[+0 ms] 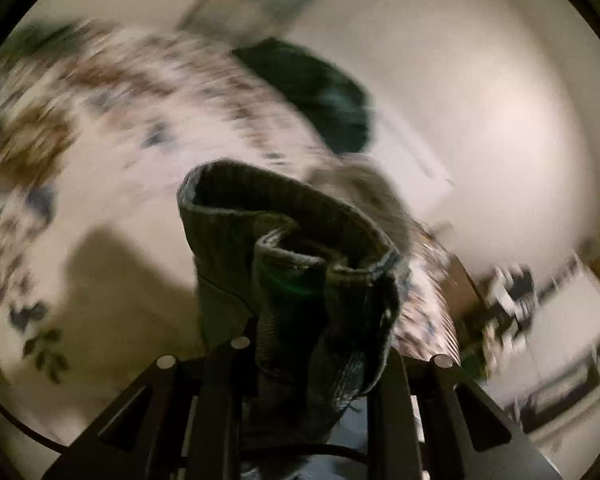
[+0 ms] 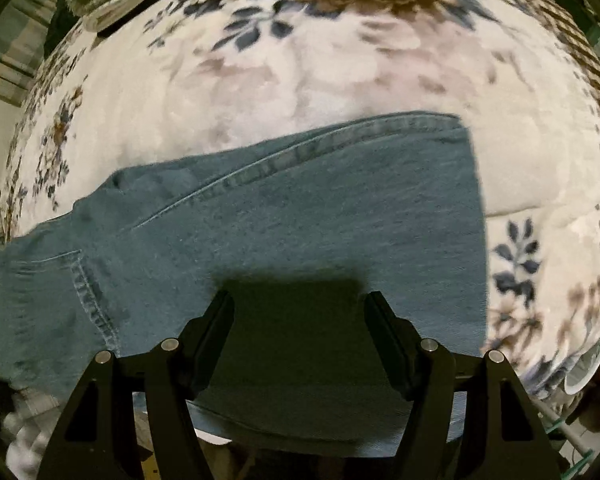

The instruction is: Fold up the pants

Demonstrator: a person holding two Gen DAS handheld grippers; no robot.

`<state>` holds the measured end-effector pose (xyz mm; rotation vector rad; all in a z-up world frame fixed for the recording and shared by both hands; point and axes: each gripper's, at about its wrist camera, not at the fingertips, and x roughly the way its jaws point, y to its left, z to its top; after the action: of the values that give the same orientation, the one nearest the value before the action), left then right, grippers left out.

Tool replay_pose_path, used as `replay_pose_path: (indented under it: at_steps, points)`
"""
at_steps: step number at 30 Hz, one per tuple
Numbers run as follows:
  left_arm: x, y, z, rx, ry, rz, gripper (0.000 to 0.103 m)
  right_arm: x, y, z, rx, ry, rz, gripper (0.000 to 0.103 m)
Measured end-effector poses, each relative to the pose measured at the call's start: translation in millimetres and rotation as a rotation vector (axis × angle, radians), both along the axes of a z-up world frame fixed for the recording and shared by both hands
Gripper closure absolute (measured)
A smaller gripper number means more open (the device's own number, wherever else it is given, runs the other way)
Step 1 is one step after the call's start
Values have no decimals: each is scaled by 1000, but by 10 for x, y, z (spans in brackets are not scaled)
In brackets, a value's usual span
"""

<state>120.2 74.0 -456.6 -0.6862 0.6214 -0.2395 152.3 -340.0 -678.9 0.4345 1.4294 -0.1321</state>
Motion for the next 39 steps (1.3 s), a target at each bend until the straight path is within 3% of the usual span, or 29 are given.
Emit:
replay_pose_path:
  at_steps: [3,5,9,13,19,22,27,32,33,34,35,39]
  points:
    - [-124,-583,305,35,-73,-155,87,-106,-246,105,-4,-14,-38,33]
    - [-194,-1014,361,31,-85,-253,87,-221,-483,183,-15,-25,-72,33]
    - [-313,-1855,207,35,-61,-430,87,-454,-970,259,-42,-34,-138,33]
    - [-381,-2615,-135,96,-3,-563,87,-775,-1510,224,-74,-13,-209,33]
    - [-383,-3259,-564,200,116,-656,87,-1225,-2056,74,-99,22,-280,33]
    - [-303,-3351,-601,238,165,-657,86,-1396,-2220,2,-84,35,-299,33]
    - [-306,-3511,-515,377,245,-643,82,-1464,-2285,-15,-40,23,-308,33]
    - [-161,-3467,-396,418,371,-609,67,-1321,-2308,128,13,-28,-292,17]
    - [-168,-3451,-347,431,383,-605,58,-1266,-2309,163,25,-37,-291,16]
    - [-157,-3438,-322,448,398,-597,29,-1229,-2310,202,40,-48,-292,16]
    - [-157,-3404,-276,457,423,-583,18,-1195,-2303,243,51,-57,-292,15]
    - [-149,-3244,-108,422,459,-549,16,-1033,-2236,459,92,-89,-274,14]
